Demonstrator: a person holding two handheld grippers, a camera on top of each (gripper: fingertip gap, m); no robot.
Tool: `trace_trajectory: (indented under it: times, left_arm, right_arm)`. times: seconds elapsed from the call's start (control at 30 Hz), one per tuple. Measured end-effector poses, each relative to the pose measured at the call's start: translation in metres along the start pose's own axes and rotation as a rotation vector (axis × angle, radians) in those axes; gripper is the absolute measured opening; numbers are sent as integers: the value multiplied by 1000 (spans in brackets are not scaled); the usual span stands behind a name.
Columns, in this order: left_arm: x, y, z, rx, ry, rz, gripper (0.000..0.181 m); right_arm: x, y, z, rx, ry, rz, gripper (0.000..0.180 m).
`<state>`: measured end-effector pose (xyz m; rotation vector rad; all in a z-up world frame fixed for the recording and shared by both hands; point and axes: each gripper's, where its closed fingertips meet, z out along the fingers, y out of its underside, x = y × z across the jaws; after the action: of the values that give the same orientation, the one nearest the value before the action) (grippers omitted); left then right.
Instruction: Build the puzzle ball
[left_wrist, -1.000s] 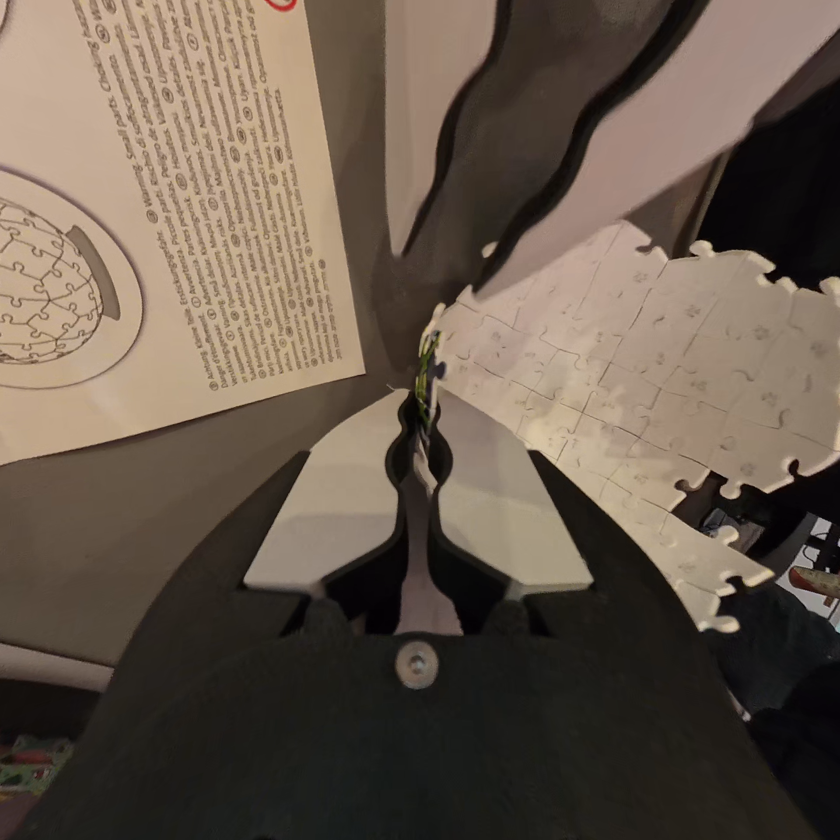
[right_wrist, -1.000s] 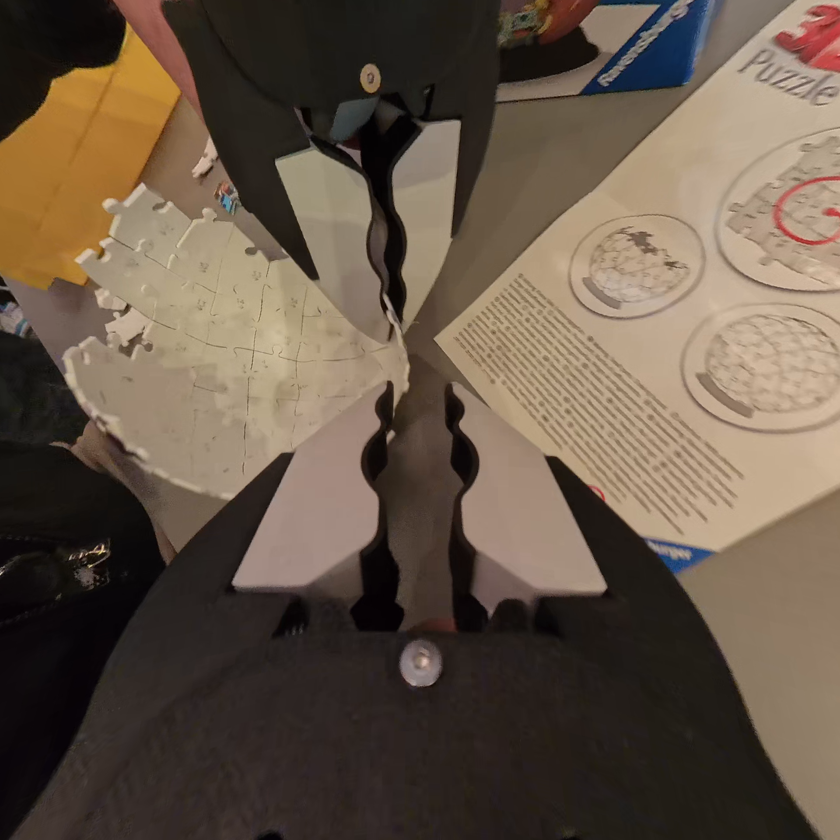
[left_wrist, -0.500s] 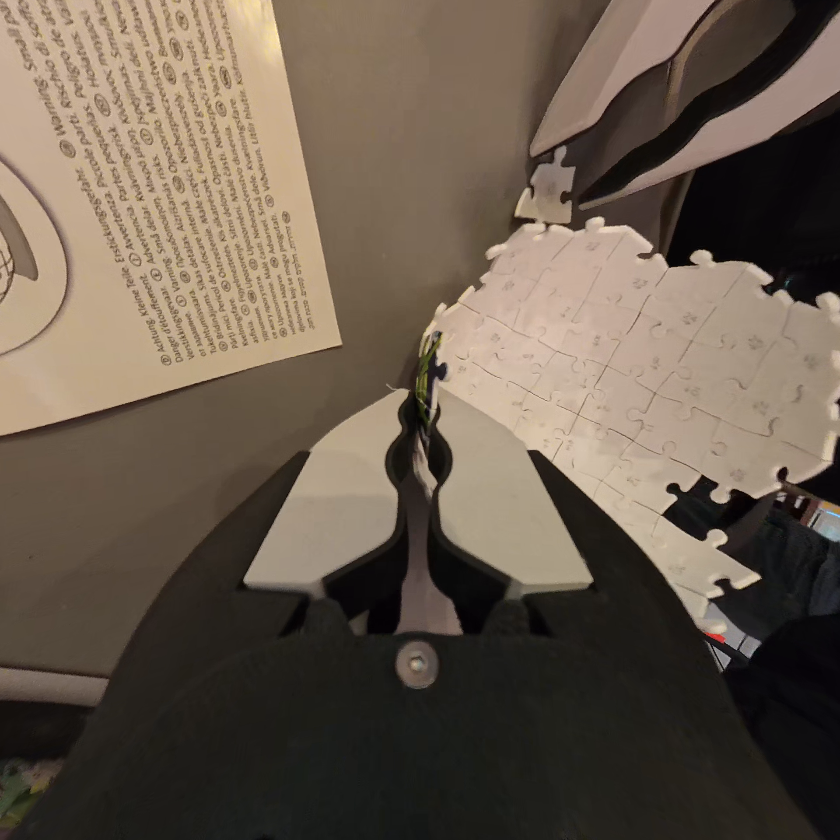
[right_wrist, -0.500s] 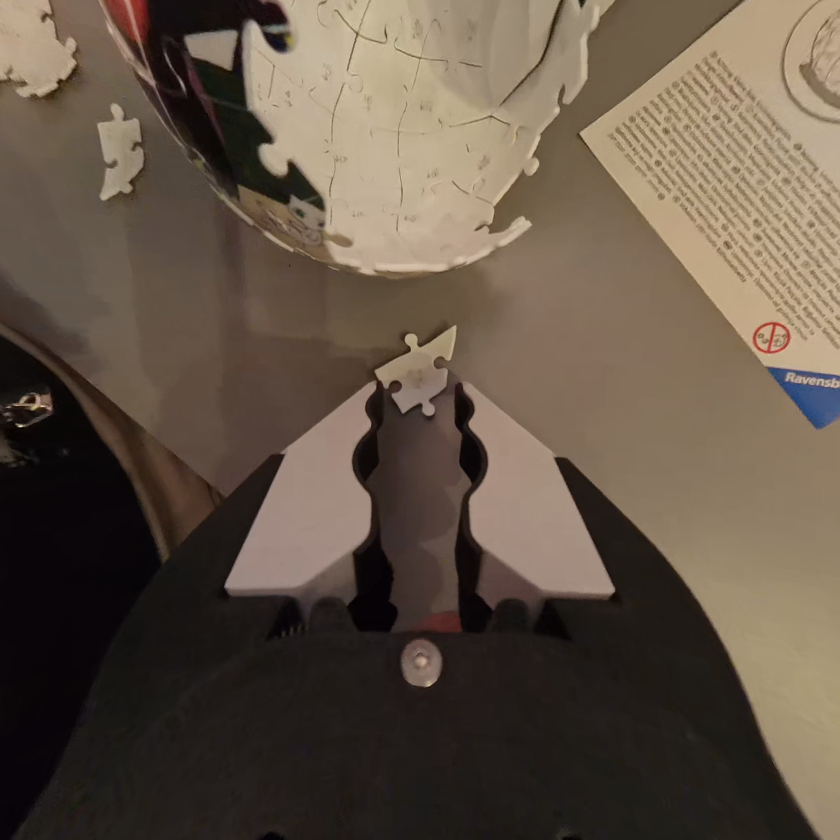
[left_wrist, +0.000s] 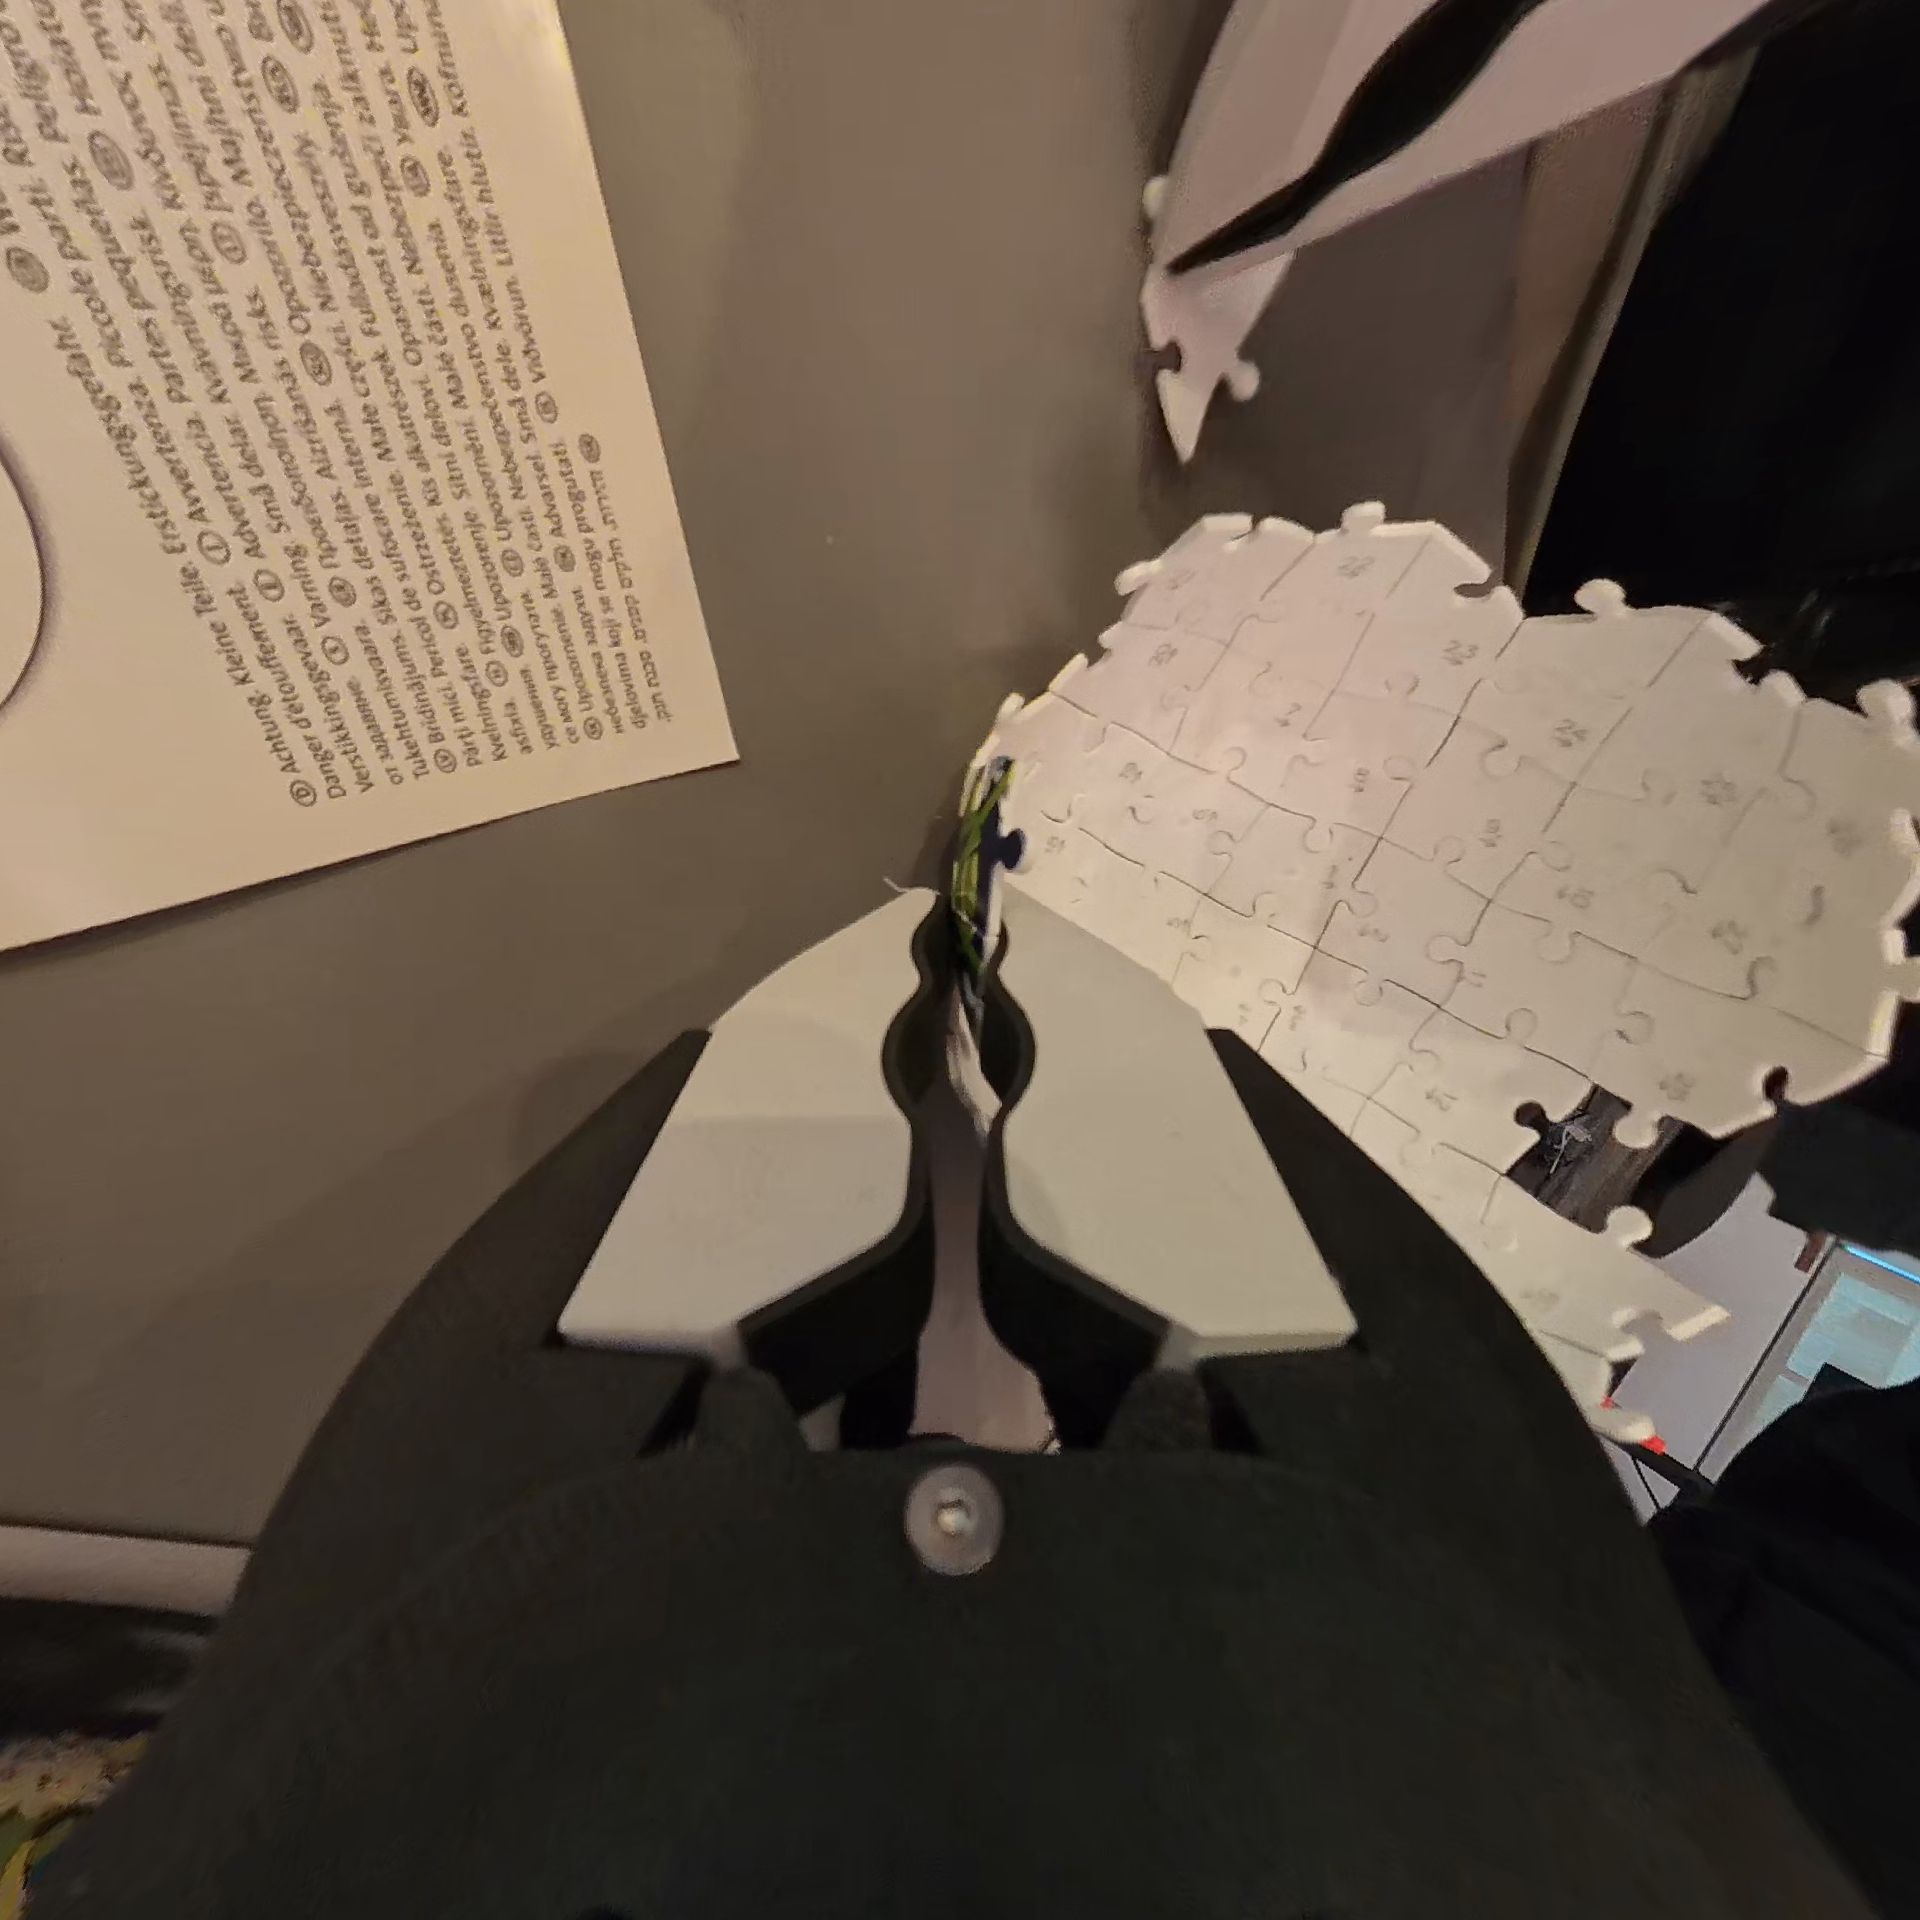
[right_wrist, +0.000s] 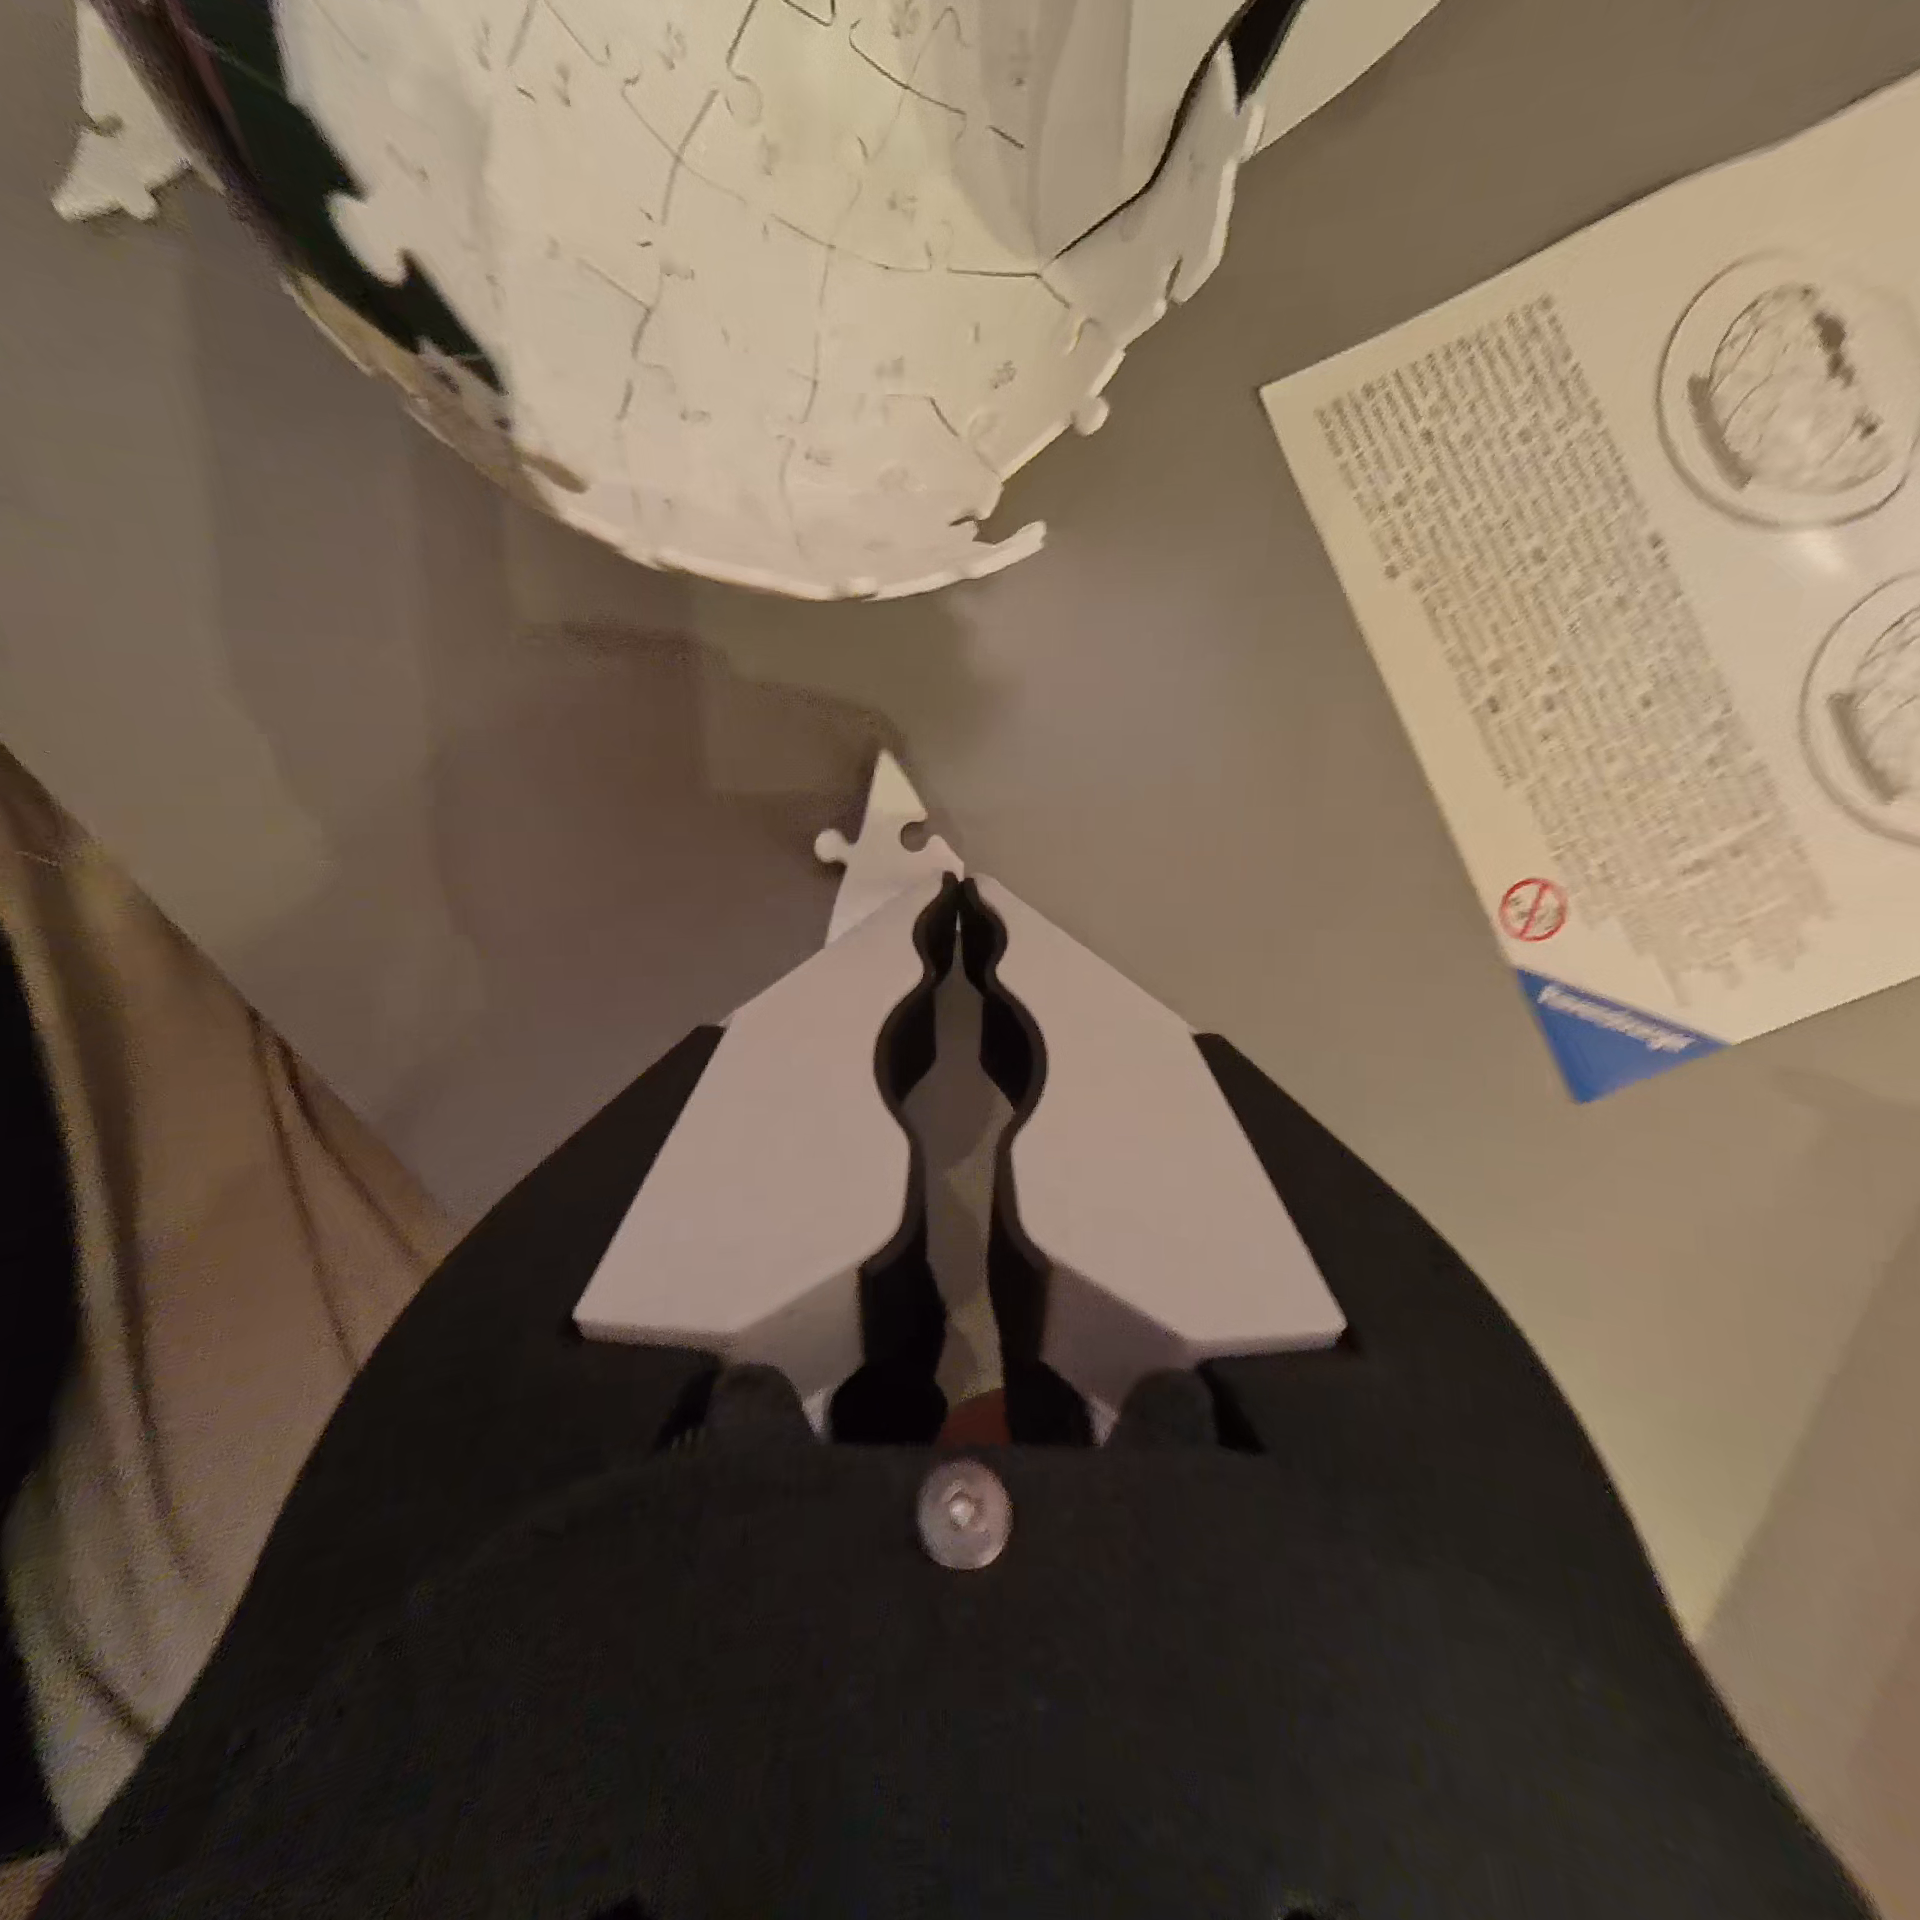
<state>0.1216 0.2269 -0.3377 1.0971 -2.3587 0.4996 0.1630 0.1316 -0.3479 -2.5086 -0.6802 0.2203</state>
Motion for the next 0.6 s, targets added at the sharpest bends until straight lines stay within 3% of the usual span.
trace_trajectory:
  times: [0.27,0.6]
  left_arm:
    - [1,0,1,-12,-12,6,2]
    - [1,1,1,-20,-8,-7,2]
  right_arm:
    - [-6,5,-8,-13,-54,64,30]
    - [-9,1,-2,26,-20,90,10]
